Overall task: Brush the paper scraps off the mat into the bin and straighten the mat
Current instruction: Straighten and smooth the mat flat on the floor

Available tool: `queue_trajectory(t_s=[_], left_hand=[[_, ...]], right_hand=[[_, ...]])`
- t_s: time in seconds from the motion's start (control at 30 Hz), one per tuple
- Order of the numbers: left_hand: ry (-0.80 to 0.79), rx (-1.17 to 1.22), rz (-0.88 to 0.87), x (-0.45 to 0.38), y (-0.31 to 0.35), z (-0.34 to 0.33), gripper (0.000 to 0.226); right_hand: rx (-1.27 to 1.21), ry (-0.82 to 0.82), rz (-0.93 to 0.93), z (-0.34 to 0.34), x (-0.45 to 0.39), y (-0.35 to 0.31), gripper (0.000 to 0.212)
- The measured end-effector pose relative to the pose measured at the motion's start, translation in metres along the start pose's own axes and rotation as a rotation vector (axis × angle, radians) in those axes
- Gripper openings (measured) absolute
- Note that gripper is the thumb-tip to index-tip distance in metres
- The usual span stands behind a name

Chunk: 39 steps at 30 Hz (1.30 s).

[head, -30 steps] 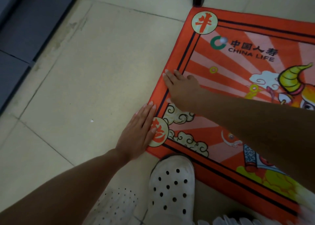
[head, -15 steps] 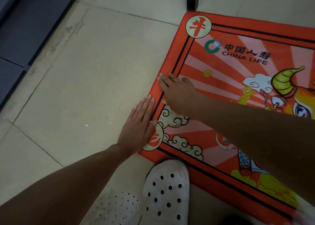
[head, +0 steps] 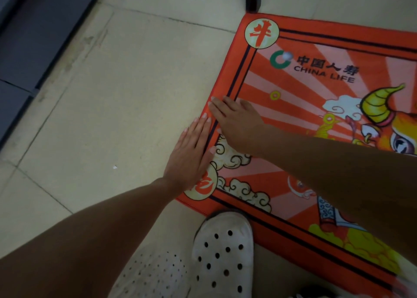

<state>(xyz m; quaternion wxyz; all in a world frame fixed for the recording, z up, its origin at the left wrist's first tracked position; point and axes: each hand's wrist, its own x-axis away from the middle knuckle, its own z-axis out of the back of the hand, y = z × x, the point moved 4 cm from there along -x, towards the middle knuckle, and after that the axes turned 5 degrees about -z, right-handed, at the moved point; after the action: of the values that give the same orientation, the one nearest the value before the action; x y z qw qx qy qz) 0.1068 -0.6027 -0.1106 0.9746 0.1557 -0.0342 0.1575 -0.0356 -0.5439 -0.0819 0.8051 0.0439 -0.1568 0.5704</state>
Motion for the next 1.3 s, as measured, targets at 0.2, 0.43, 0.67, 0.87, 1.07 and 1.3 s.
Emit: queue_trajectory(t_s=[0.2,0.43,0.67,0.87,1.07,1.3], left_hand=[[0.018,0.030,0.004,0.000,0.000,0.000,0.063],[0.027,0.062,0.002,0.000,0.000,0.001,0.064],[0.032,0.077,0.014,-0.004,0.000,0.004,0.063],[0.035,0.049,0.021,-0.017,0.000,0.006,0.063],[0.043,0.031,0.013,-0.025,0.000,0.007,0.062],[0.036,-0.023,-0.017,-0.036,0.003,0.010,0.063]], right_hand=[[0.005,0.016,0.009,-0.001,0.002,0.000,0.064],[-0.001,0.031,0.016,0.002,0.004,0.000,0.065],[-0.013,0.024,0.005,0.009,0.004,0.001,0.065],[-0.039,0.014,-0.014,0.008,0.004,0.004,0.064],[-0.041,0.014,-0.036,0.003,0.002,0.010,0.063],[-0.049,-0.008,-0.048,0.012,0.013,0.017,0.067]])
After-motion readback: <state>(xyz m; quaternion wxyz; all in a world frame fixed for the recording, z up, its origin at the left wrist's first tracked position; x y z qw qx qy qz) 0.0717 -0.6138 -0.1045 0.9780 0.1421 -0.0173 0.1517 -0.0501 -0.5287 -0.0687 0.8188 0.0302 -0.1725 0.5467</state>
